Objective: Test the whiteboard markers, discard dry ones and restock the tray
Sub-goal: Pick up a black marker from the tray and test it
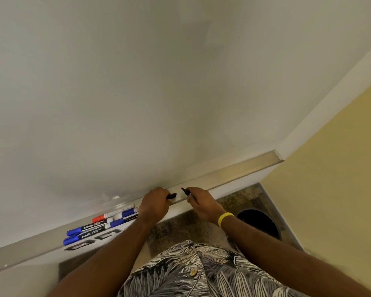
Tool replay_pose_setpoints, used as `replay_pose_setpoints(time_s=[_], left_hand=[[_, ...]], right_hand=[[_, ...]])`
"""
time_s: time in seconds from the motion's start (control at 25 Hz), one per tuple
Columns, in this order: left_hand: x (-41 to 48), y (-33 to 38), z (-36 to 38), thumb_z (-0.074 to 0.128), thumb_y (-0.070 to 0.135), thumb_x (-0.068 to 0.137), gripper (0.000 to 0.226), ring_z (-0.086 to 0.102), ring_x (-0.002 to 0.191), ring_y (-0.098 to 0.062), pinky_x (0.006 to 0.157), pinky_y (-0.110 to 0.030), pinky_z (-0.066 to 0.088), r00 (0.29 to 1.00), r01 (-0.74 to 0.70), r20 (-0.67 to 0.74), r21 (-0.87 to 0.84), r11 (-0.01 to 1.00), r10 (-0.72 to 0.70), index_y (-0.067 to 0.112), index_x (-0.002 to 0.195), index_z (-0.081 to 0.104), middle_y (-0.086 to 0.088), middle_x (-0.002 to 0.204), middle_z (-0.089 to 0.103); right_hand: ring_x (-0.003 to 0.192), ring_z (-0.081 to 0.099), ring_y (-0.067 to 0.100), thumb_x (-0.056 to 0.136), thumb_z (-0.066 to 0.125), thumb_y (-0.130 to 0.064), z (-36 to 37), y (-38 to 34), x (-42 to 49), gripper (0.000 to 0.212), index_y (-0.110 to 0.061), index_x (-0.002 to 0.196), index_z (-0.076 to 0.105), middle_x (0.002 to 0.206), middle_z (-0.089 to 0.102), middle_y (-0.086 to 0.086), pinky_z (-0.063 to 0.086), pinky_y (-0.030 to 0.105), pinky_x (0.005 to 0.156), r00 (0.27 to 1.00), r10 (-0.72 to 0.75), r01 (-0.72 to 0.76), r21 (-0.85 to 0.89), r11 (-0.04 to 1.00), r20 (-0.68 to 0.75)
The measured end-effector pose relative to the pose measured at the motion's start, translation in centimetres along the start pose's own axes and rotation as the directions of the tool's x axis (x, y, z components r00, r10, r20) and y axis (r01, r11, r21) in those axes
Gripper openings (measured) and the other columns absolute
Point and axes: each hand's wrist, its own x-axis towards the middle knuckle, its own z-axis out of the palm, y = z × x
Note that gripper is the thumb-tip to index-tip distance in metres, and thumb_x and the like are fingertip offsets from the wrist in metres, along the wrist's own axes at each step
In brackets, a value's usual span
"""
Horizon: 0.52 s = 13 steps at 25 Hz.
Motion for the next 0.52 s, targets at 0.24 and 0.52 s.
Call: replay_pose_setpoints(time_s=[0.24, 0.52], left_hand=[[0.6, 0.8, 0.6, 0.055, 0.033, 0.097, 0.023, 0.054, 0.081, -0.017, 0.068, -0.029, 0.037, 0.995, -0.026, 0.095, 0.126, 0.992, 0.014, 0.019, 0.107, 0.070, -0.002, 0.103, 0.060], [-0.5, 1.2, 0.3, 0.053, 0.037, 0.096, 0.027, 0.056, 0.094, -0.018, 0.079, -0.031, 0.045, 0.995, -0.084, 0.077, 0.202, 0.976, 0.069, 0.022, 0.115, 0.065, 0.000, 0.107, 0.058]], right_hand=[[0.099, 0.061, 0.023, 0.100, 0.051, -0.028, -1.1, 0.2, -0.4, 0.031, -0.018, 0.128, 0.059, 0.114, 0.069, 0.006, 0.051, 0.038, 0.086, 0.996, -0.025, 0.028, 0.035, 0.999, -0.081], [0.073, 0.060, 0.015, 0.095, 0.060, -0.032, -2.0, 0.0, -1.2, 0.028, -0.030, 0.122, 0.053, 0.088, 0.065, -0.006, 0.053, 0.038, 0.071, 0.981, 0.046, -0.005, 0.210, 0.978, -0.189]])
